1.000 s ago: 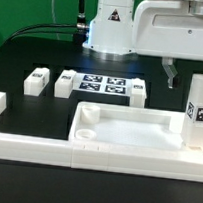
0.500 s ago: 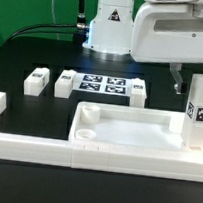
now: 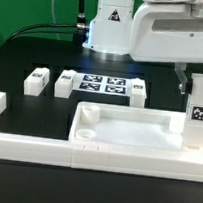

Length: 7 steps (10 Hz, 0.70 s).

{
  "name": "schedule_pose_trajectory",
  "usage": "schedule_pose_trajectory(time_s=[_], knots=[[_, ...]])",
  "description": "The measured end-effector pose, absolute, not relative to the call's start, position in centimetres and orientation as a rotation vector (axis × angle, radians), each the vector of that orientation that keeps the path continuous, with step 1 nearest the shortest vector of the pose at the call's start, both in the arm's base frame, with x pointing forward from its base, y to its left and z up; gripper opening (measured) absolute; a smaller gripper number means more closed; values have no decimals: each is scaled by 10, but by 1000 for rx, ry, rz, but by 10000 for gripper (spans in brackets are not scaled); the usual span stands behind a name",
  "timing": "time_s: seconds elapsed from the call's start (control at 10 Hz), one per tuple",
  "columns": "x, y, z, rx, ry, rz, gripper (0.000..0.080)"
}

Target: Assemble desk

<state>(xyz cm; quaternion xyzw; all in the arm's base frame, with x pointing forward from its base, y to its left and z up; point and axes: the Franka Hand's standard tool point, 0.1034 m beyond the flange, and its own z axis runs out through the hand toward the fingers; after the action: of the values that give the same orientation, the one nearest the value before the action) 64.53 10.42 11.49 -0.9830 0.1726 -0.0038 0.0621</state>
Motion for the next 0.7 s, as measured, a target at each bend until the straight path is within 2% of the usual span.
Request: schedule_pose_trajectory(time_s=[0.3, 0.7], knots=[[643, 105, 114, -2783, 1171, -20, 291], [639, 110, 113, -2411, 1787, 25, 291]])
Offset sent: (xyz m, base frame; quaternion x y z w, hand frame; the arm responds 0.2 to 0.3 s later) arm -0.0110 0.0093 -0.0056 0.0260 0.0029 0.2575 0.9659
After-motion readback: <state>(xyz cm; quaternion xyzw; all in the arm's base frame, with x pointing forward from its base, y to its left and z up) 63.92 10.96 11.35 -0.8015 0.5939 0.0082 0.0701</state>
